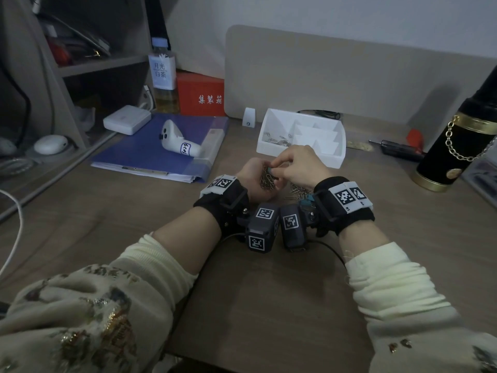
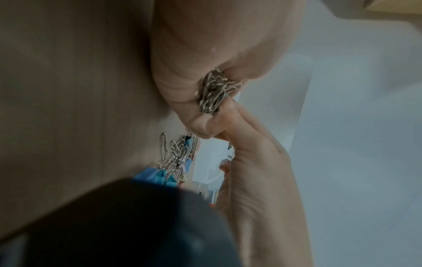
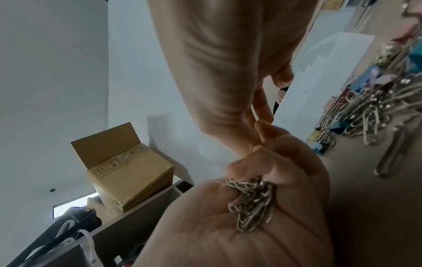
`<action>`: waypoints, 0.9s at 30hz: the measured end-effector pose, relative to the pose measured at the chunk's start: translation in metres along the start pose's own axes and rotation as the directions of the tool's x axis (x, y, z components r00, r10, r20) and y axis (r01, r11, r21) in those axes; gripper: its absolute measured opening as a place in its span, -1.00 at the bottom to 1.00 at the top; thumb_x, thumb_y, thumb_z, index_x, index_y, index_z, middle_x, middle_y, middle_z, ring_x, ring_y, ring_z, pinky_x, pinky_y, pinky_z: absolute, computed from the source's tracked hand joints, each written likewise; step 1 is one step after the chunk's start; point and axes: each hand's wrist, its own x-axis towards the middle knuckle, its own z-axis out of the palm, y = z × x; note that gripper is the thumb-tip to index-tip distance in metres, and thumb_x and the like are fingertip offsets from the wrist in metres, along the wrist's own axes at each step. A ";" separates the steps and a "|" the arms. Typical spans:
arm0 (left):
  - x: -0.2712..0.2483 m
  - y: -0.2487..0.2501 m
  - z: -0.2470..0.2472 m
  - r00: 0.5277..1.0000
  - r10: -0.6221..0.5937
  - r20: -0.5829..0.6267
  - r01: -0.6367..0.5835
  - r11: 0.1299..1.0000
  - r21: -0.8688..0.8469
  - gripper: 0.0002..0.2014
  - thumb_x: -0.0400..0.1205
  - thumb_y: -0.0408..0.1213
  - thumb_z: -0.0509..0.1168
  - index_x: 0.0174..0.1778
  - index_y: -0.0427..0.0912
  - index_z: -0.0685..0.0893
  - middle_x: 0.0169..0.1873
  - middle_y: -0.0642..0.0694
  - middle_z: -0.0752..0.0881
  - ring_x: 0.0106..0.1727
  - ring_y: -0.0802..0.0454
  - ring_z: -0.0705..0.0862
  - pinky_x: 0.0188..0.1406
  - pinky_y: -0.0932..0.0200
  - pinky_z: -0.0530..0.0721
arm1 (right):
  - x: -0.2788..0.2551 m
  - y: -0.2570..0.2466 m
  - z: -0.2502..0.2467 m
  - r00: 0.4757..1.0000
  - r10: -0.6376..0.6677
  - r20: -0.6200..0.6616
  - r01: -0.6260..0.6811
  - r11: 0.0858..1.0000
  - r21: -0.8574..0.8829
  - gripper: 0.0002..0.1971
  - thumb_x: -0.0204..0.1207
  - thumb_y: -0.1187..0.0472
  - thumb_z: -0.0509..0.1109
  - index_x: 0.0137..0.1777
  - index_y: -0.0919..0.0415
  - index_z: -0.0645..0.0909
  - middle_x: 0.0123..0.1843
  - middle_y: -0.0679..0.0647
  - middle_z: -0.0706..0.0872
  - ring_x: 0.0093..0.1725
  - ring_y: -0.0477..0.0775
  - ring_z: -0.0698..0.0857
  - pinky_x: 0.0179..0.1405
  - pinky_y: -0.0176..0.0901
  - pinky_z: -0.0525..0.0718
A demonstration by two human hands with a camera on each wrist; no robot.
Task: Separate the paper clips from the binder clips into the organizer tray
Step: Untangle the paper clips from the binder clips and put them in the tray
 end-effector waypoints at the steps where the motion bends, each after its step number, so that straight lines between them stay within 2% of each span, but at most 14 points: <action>1: -0.002 0.001 0.003 0.999 -0.046 -0.010 0.045 0.996 -0.079 -0.71 0.71 -0.49 0.02 -0.31 -0.23 0.47 -0.51 -0.12 0.54 -0.67 0.19 0.57 -0.72 0.44 0.45 | 0.000 -0.001 -0.001 1.000 -0.016 0.003 0.016 1.000 -0.010 -0.95 0.12 -0.10 0.52 -0.44 -0.28 0.69 0.04 0.11 0.68 -0.11 0.09 0.76 0.12 0.15 0.71; 2: -0.002 0.001 0.003 1.000 0.003 0.005 -0.003 1.000 0.011 -0.70 0.71 -0.42 0.00 -0.31 -0.27 0.51 -0.58 -0.15 0.56 -0.70 0.08 0.55 -0.77 0.42 0.41 | -0.002 -0.003 -0.002 1.000 -0.026 -0.003 0.026 1.000 -0.017 -0.90 0.20 -0.03 0.54 -0.46 -0.25 0.68 0.00 0.12 0.69 -0.08 0.08 0.74 0.12 0.15 0.70; 4: -0.001 0.002 0.005 0.998 0.007 -0.055 -0.007 1.000 -0.013 -0.69 0.69 -0.35 -0.01 -0.32 -0.29 0.53 -0.63 -0.16 0.57 -0.72 0.02 0.53 -0.77 0.46 0.38 | -0.005 -0.006 -0.004 0.999 -0.040 -0.024 0.040 0.999 -0.013 -0.80 0.33 0.09 0.53 -0.45 -0.18 0.64 -0.06 0.12 0.72 -0.05 0.06 0.72 0.12 0.17 0.69; 5: -0.006 0.000 0.008 0.996 0.009 -0.090 -0.009 1.000 -0.007 -0.69 0.69 -0.35 -0.01 -0.32 -0.29 0.53 -0.64 -0.16 0.57 -0.72 0.01 0.53 -0.77 0.47 0.38 | -0.004 -0.005 -0.004 0.997 -0.060 -0.044 0.060 0.998 -0.006 -0.78 0.36 0.13 0.51 -0.45 -0.16 0.63 -0.06 0.12 0.71 -0.09 0.04 0.73 0.12 0.16 0.68; 7: -0.009 0.001 0.008 0.997 -0.008 -0.078 0.004 0.999 -0.044 -0.70 0.69 -0.36 -0.01 -0.32 -0.29 0.52 -0.64 -0.15 0.56 -0.72 0.02 0.54 -0.77 0.47 0.38 | -0.005 -0.006 -0.005 0.993 -0.086 -0.079 0.086 0.996 0.003 -0.75 0.42 0.19 0.48 -0.42 -0.12 0.60 -0.12 0.18 0.72 -0.21 -0.05 0.70 0.16 0.14 0.65; 9: -0.012 0.000 0.008 0.998 -0.022 -0.063 0.017 0.997 -0.076 -0.72 0.68 -0.36 0.00 -0.32 -0.28 0.51 -0.63 -0.14 0.56 -0.71 0.03 0.55 -0.79 0.46 0.37 | -0.007 -0.008 -0.006 0.992 -0.103 -0.078 0.107 0.992 0.058 -0.81 0.47 0.27 0.44 -0.33 0.02 0.61 -0.24 0.20 0.69 -0.28 -0.07 0.67 0.21 0.13 0.61; 10: -0.010 0.000 0.007 0.998 -0.016 -0.063 0.008 0.993 -0.116 -0.71 0.68 -0.36 -0.01 -0.32 -0.27 0.50 -0.63 -0.13 0.56 -0.72 0.05 0.54 -0.80 0.46 0.36 | -0.008 -0.010 -0.007 0.991 -0.104 -0.082 0.112 0.988 0.106 -0.86 0.48 0.30 0.43 -0.27 0.08 0.62 -0.27 0.14 0.66 -0.28 -0.02 0.68 0.21 0.12 0.62; 12: -0.010 0.001 0.006 0.999 -0.026 -0.044 0.020 0.992 -0.125 -0.71 0.68 -0.34 -0.03 -0.32 -0.25 0.49 -0.64 -0.12 0.56 -0.73 0.08 0.52 -0.83 0.45 0.32 | -0.007 -0.009 -0.007 0.987 -0.101 -0.124 0.122 0.976 0.179 -0.89 0.47 0.31 0.43 -0.21 0.09 0.63 -0.23 0.00 0.65 -0.13 0.12 0.70 0.21 0.09 0.63; 13: -0.010 0.001 0.006 0.999 -0.039 -0.032 0.035 0.991 -0.130 -0.70 0.69 -0.32 -0.04 -0.31 -0.24 0.49 -0.64 -0.12 0.56 -0.74 0.09 0.51 -0.84 0.44 0.29 | -0.005 -0.008 -0.007 0.983 -0.101 -0.154 0.130 0.973 0.192 -0.91 0.47 0.30 0.42 -0.19 0.09 0.63 -0.21 -0.03 0.65 -0.05 0.11 0.68 0.20 0.04 0.63; 16: -0.010 0.004 0.003 0.996 -0.086 -0.005 0.084 0.980 -0.180 -0.70 0.71 -0.24 -0.02 -0.31 -0.23 0.44 -0.63 -0.13 0.58 -0.77 0.10 0.47 -0.87 0.43 0.20 | -0.002 -0.008 -0.007 0.958 -0.094 -0.273 0.156 0.964 0.217 -0.96 0.50 0.25 0.40 -0.07 0.15 0.64 -0.12 -0.01 0.68 -0.04 -0.04 0.64 0.02 -0.24 0.59; 19: -0.010 0.005 0.001 0.995 -0.101 0.020 0.103 0.976 -0.194 -0.69 0.70 -0.23 -0.02 -0.37 -0.19 0.39 -0.66 -0.07 0.50 -0.80 0.14 0.38 -0.88 0.42 0.12 | -0.001 -0.005 -0.012 0.920 -0.037 -0.390 0.127 0.970 0.208 -0.92 0.52 0.21 0.39 -0.03 0.16 0.64 -0.20 -0.03 0.66 -0.12 -0.05 0.63 -0.12 -0.27 0.54; 21: -0.010 0.006 0.000 0.993 -0.113 0.033 0.117 0.975 -0.190 -0.69 0.69 -0.26 -0.01 -0.39 -0.17 0.38 -0.68 -0.03 0.46 -0.81 0.17 0.33 -0.88 0.42 0.09 | 0.000 0.001 -0.015 0.934 0.028 -0.355 0.010 0.995 0.104 -0.90 0.53 0.18 0.36 0.00 0.13 0.65 -0.22 -0.09 0.64 -0.12 -0.03 0.63 -0.10 -0.20 0.56; 24: -0.007 0.007 -0.001 0.993 -0.113 0.038 0.117 0.980 -0.159 -0.68 0.69 -0.28 -0.01 -0.42 -0.13 0.35 -0.72 0.01 0.40 -0.84 0.18 0.27 -0.91 0.42 0.06 | 0.000 0.009 -0.015 0.978 0.135 -0.161 -0.153 0.983 -0.106 -0.90 0.50 0.21 0.37 -0.03 0.08 0.67 0.02 0.03 0.71 -0.01 0.08 0.68 0.00 -0.05 0.69; 27: -0.007 0.009 -0.001 0.992 -0.117 0.038 0.121 0.983 -0.141 -0.67 0.69 -0.28 -0.02 -0.44 -0.10 0.32 -0.76 0.02 0.35 -0.86 0.17 0.23 -0.93 0.41 0.05 | -0.001 0.010 -0.013 0.982 0.188 -0.022 -0.189 0.958 -0.216 -0.84 0.49 0.28 0.37 0.01 0.10 0.72 0.14 0.04 0.73 0.11 0.09 0.66 -0.01 -0.20 0.55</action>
